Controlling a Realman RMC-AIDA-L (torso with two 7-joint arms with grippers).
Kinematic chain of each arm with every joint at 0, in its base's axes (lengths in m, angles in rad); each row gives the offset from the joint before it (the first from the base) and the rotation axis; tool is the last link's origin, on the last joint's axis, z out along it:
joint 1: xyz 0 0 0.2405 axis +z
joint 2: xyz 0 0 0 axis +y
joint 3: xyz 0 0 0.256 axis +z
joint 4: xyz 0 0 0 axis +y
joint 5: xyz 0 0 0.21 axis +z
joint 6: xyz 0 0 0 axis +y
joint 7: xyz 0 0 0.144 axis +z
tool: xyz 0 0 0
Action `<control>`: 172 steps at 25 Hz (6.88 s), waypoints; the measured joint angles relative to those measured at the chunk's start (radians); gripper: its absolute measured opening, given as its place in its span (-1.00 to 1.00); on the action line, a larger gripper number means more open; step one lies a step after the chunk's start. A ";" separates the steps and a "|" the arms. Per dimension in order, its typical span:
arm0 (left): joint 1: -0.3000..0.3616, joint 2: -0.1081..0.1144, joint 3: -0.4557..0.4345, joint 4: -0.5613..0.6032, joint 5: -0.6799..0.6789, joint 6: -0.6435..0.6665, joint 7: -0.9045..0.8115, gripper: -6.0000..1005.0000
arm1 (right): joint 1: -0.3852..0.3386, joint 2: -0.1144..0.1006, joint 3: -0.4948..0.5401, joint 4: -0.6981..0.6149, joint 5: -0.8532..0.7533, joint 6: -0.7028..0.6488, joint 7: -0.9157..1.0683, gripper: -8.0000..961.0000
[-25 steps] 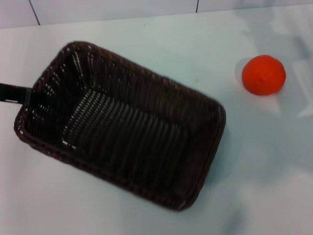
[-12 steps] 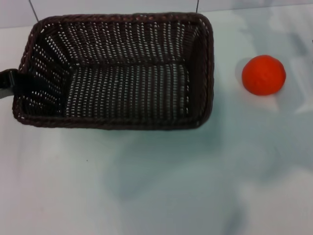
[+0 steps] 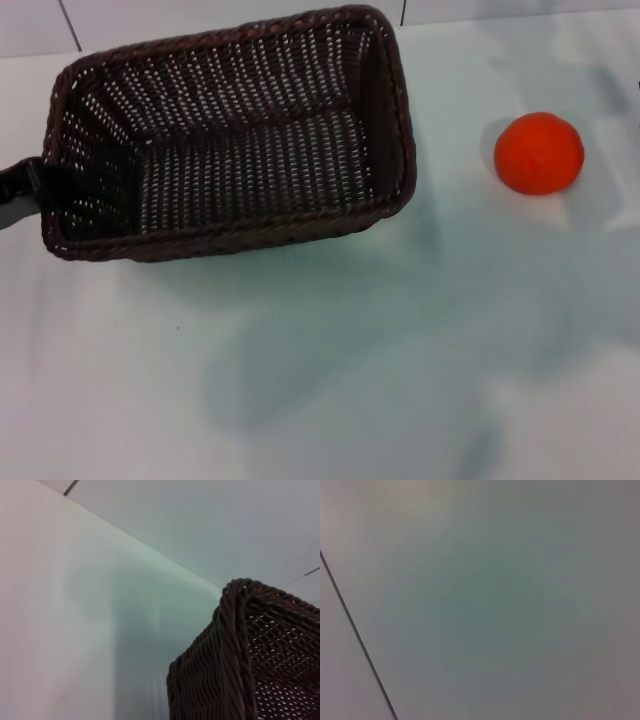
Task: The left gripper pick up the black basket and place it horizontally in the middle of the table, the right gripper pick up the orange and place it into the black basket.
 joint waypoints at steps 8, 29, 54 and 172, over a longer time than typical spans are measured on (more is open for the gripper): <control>0.035 0.001 0.016 -0.013 -0.008 -0.018 -0.005 -0.50 | 0.019 -0.002 -0.005 -0.001 0.000 0.012 0.000 0.81; 0.053 0.022 0.005 -0.048 -0.016 0.039 0.003 -0.18 | 0.026 -0.001 -0.011 -0.002 -0.008 0.028 -0.002 0.81; 0.054 0.088 -0.216 -0.098 -0.213 0.149 0.279 0.63 | 0.010 -0.007 -0.052 -0.051 -0.038 0.073 0.004 0.81; 0.119 0.000 -0.584 -0.920 -1.086 0.319 1.778 0.65 | -0.059 -0.027 0.012 -0.215 -0.319 0.037 0.119 0.81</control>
